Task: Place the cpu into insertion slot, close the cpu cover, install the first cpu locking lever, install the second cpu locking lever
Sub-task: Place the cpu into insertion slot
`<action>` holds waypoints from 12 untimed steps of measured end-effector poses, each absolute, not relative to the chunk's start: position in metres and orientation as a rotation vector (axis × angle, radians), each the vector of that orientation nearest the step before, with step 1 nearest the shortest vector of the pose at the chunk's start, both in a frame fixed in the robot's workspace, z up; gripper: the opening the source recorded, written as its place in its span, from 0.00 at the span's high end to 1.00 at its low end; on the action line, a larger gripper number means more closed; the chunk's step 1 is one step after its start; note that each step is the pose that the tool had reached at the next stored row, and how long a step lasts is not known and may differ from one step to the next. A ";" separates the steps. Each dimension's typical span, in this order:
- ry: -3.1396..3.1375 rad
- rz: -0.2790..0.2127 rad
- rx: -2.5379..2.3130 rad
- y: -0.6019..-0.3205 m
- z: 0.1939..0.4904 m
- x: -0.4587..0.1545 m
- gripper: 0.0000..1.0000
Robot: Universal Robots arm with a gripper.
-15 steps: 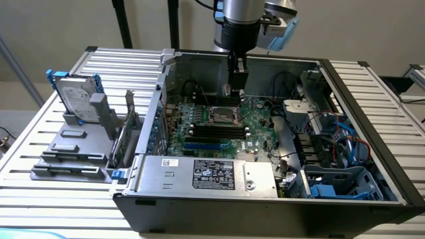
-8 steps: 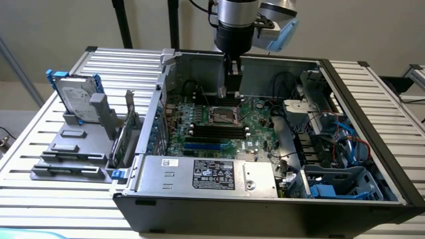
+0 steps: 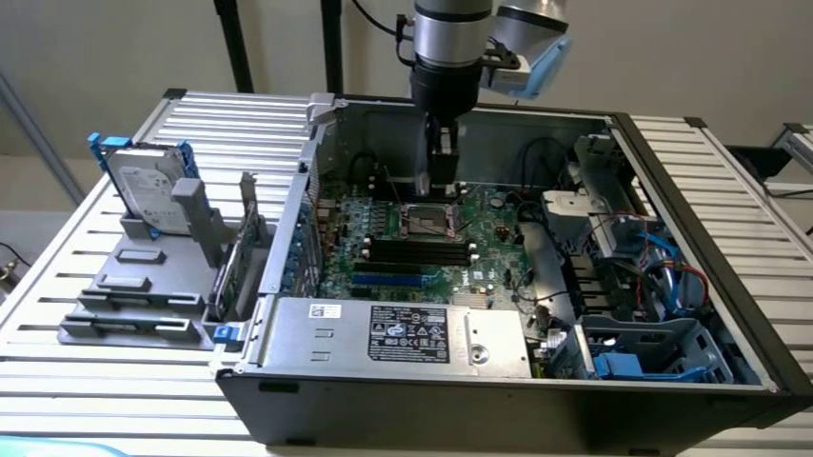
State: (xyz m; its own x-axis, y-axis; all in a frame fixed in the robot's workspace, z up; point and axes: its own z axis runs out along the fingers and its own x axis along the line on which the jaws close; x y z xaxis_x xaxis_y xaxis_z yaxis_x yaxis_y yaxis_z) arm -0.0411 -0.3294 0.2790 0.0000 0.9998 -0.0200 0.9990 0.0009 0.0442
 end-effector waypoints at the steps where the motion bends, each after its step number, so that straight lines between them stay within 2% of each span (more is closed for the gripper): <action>1: 2.189 0.027 2.189 -0.329 0.278 -0.041 0.45; 12: 2.200 0.053 2.202 -0.329 0.266 -0.043 0.45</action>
State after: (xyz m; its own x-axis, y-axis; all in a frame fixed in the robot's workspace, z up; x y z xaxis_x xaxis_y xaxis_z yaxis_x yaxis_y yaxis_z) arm -0.0425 -0.3295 0.2656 0.0007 1.0000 0.0035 0.9990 -0.0008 0.0442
